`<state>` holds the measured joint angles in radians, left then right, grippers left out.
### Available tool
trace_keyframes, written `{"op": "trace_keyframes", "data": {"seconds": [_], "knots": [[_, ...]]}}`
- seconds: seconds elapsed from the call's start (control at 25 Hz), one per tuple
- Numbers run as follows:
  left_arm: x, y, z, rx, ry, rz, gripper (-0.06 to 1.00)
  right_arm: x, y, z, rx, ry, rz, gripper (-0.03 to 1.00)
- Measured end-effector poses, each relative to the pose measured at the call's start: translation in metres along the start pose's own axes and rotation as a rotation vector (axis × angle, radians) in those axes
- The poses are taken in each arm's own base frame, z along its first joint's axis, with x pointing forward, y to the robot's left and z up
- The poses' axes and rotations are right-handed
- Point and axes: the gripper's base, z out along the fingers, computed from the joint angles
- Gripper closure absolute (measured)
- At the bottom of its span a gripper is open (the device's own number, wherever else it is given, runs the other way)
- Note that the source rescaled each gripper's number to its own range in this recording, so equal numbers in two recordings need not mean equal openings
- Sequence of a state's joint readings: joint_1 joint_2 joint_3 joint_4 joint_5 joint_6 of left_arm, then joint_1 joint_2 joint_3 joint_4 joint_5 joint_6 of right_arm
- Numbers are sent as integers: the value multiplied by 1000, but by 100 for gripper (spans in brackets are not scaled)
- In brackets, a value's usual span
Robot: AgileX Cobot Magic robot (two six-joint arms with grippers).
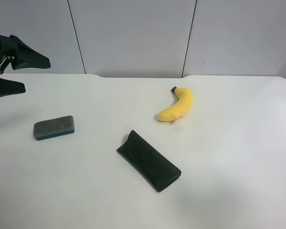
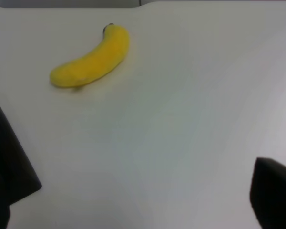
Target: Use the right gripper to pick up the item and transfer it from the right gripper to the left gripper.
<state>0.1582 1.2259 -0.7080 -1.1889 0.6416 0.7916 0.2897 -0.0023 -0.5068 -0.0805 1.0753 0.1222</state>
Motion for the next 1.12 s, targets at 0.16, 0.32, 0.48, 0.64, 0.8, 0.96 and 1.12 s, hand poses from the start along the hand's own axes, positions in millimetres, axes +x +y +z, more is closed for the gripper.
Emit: {"op": "trace_keyframes", "data": {"seconds": [0.16, 0.32, 0.48, 0.64, 0.8, 0.96, 1.12], "knots": [[5, -18, -31, -20, -27, 66, -5, 0, 0, 0, 0, 0, 0, -3], [15, -30, -59, -54, -31, 112, -5, 0, 0, 0, 0, 0, 0, -3], [27, -40, -83, -85, -42, 151, -5, 0, 0, 0, 0, 0, 0, -3], [40, -48, -106, -120, -61, 188, -5, 0, 0, 0, 0, 0, 0, -3], [53, -52, -125, -171, -88, 233, -6, 0, 0, 0, 0, 0, 0, -3], [64, -56, -141, -192, -120, 265, -6, 0, 0, 0, 0, 0, 0, -3], [81, -63, -157, -183, -129, 324, -6, 0, 0, 0, 0, 0, 0, -3]]}}
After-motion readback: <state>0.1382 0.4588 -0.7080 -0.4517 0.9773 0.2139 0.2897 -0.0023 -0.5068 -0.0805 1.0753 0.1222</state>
